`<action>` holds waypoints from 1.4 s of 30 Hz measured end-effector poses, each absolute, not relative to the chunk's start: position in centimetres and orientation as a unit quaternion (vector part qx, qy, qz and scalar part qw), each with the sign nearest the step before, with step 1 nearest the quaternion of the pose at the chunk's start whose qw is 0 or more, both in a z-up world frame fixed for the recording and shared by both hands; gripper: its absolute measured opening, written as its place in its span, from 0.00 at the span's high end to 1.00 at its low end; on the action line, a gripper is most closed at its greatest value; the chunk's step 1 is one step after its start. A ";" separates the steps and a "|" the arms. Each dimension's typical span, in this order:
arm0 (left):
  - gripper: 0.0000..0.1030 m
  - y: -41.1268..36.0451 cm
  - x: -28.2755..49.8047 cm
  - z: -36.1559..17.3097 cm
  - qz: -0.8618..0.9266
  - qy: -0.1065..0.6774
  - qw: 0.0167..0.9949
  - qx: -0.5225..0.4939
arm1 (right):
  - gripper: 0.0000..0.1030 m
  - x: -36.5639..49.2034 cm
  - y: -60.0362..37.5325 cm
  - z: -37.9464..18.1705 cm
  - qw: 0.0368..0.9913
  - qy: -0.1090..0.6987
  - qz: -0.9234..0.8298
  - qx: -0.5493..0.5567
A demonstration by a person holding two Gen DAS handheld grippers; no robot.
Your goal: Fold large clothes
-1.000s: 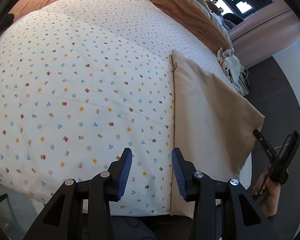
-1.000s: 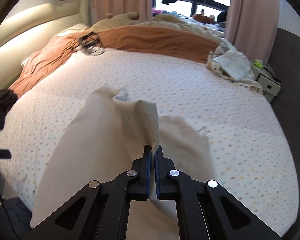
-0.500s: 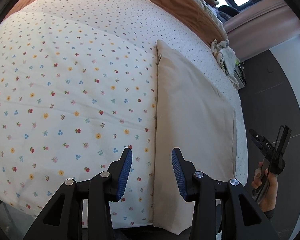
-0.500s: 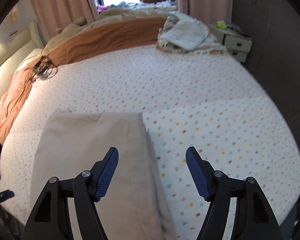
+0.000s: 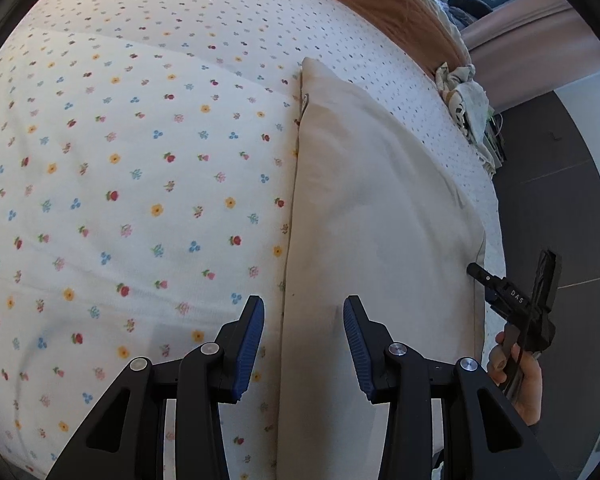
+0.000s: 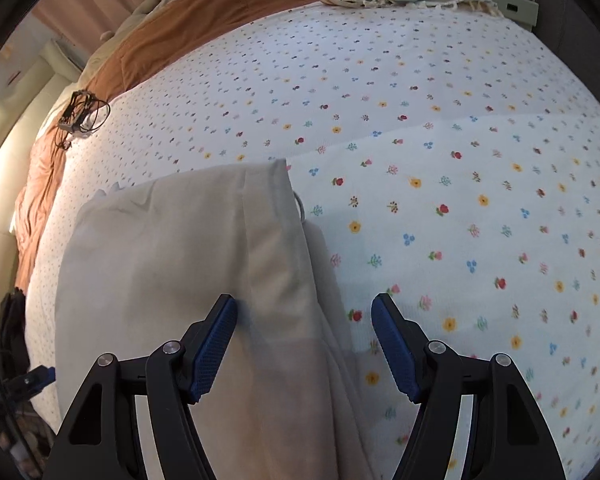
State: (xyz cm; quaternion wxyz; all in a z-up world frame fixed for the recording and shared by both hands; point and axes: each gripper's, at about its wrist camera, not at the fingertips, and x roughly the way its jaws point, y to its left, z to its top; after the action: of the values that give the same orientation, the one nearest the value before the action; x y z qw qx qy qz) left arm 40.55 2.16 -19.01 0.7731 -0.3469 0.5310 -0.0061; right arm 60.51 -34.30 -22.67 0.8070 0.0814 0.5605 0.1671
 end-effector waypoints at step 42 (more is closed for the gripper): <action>0.70 0.1 52.3 -20.0 0.055 0.536 0.812 -0.223 | 0.72 63.8 -33.2 -25.8 0.694 0.597 0.332 0.228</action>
State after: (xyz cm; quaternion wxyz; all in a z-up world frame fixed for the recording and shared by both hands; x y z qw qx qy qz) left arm 52.26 0.14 -20.02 0.8125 -0.2227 0.5360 0.0545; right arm 63.79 -33.23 -25.78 0.6943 0.2282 0.5966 0.3317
